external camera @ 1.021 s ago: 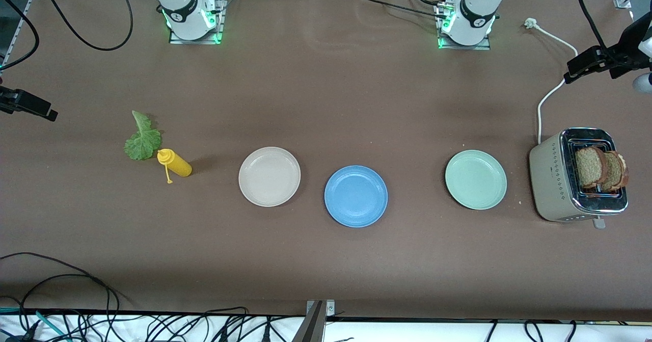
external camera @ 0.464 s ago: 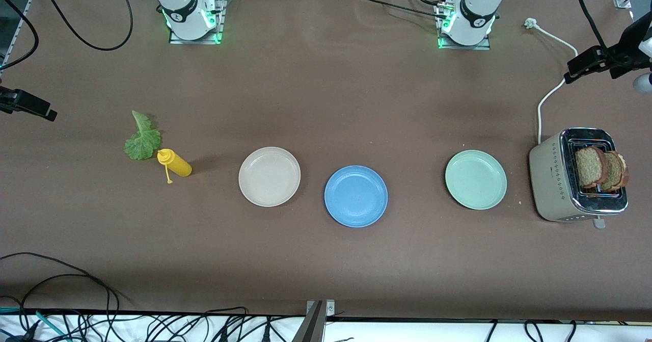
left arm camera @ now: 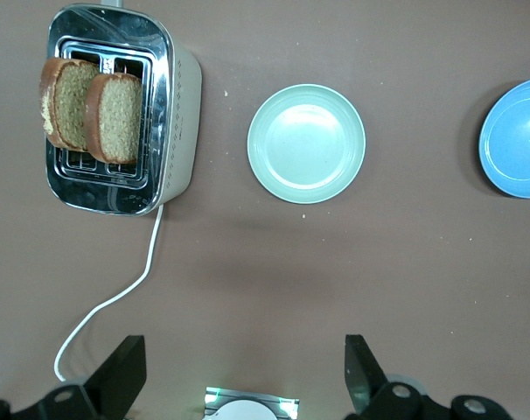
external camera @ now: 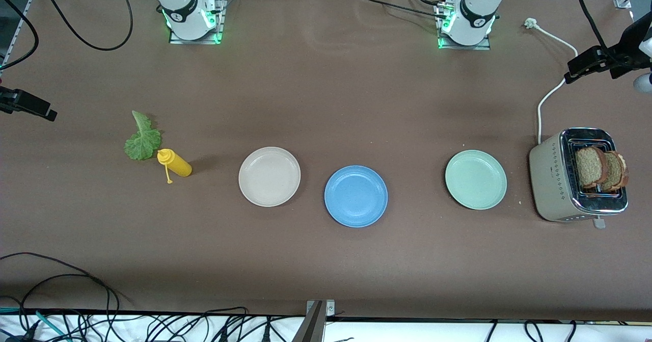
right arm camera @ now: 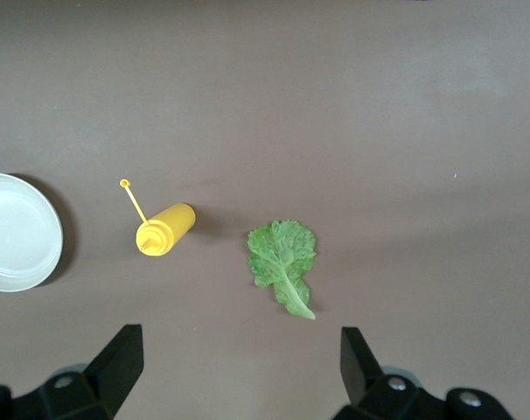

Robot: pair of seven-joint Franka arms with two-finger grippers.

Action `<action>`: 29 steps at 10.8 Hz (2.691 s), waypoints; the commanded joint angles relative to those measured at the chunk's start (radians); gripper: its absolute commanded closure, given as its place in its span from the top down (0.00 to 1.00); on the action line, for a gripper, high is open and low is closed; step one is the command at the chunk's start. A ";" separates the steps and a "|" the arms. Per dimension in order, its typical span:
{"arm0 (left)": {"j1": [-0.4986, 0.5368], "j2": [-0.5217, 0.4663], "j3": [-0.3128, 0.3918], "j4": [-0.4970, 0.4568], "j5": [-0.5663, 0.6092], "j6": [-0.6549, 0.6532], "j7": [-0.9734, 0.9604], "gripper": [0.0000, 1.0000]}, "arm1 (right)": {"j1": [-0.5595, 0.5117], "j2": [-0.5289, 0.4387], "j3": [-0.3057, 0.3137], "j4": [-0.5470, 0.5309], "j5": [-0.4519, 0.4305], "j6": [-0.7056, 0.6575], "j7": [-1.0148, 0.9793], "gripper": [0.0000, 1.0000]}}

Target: Make sandwich in blue plate with both arms

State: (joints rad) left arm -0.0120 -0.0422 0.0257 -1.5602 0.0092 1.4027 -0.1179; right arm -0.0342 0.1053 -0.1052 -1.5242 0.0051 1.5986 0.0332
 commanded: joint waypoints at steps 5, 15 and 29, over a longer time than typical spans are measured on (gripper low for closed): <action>0.040 0.103 0.017 0.031 0.024 0.038 0.026 1.00 | -0.006 -0.001 -0.001 0.019 0.023 -0.014 -0.009 1.00; 0.174 0.360 0.017 0.038 0.124 0.255 0.196 1.00 | -0.006 -0.002 -0.007 0.019 0.023 -0.023 -0.009 1.00; 0.247 0.487 0.016 0.029 0.057 0.395 0.340 0.72 | -0.004 -0.001 -0.007 0.019 0.023 -0.014 -0.009 1.00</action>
State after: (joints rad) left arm 0.2231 0.4345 0.0482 -1.5514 0.0888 1.8027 0.1896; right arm -0.0348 0.1052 -0.1121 -1.5221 0.0057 1.5982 0.0332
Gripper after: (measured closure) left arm 0.115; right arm 0.000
